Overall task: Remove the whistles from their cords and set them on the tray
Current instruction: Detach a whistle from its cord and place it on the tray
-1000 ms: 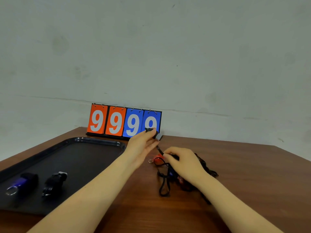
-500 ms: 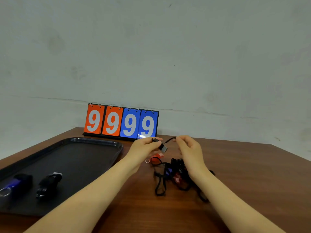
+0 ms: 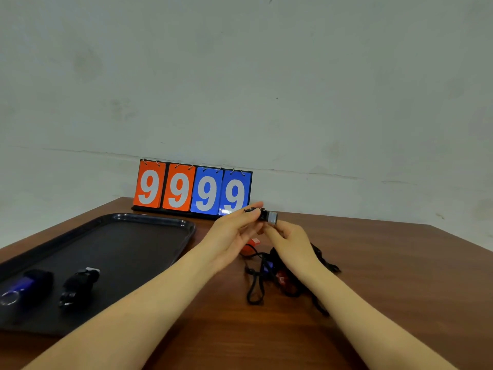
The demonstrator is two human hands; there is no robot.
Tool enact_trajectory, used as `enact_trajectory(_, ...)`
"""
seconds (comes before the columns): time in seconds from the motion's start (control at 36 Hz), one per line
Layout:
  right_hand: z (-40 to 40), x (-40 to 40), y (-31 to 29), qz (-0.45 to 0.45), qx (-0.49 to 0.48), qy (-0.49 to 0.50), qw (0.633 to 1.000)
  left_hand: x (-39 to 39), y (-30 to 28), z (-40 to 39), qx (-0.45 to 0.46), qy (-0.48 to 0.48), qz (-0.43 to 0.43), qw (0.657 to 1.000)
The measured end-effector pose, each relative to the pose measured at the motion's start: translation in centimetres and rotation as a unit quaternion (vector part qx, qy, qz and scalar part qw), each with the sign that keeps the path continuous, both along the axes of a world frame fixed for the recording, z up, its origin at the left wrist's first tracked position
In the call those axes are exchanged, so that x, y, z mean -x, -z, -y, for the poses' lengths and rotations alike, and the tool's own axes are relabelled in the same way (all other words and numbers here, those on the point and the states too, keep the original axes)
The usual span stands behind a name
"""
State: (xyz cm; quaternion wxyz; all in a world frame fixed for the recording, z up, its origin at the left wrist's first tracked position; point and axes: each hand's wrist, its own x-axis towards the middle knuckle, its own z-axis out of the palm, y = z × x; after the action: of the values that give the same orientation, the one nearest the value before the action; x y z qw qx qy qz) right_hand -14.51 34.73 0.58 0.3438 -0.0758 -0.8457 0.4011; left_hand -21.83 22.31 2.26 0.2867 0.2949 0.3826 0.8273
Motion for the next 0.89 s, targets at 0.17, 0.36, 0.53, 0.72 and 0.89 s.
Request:
enact_trajectory(0.17, 0.2, 0.0, 0.2, 0.038, -0.106, -0.012, 0.994, 0.6, 0.1, -0.1, 0.025, -0.049, -0.026, 0.998)
enact_trajectory(0.36, 0.7, -0.4, 0.1, 0.062, -0.156, -0.031, 0.985, 0.8, 0.7, 0.0, 0.088, -0.097, -0.126, 0.983)
enact_trajectory(0.53, 0.7, -0.7, -0.2, 0.067, -0.145, -0.051, 0.986, 1.2, 1.1, -0.2, 0.109, -0.099, -0.146, 0.978)
enact_trajectory(0.72, 0.6, -0.8, -0.8, 0.013, -0.036, -0.049, 0.998, 1.8, 1.2, -0.3, 0.173, -0.14, -0.197, 0.955)
enact_trajectory(0.89, -0.6, -0.7, -1.3, -0.046, 0.074, -0.019, 0.996, 1.3, 1.1, -0.2, 0.23, -0.128, -0.273, 0.925)
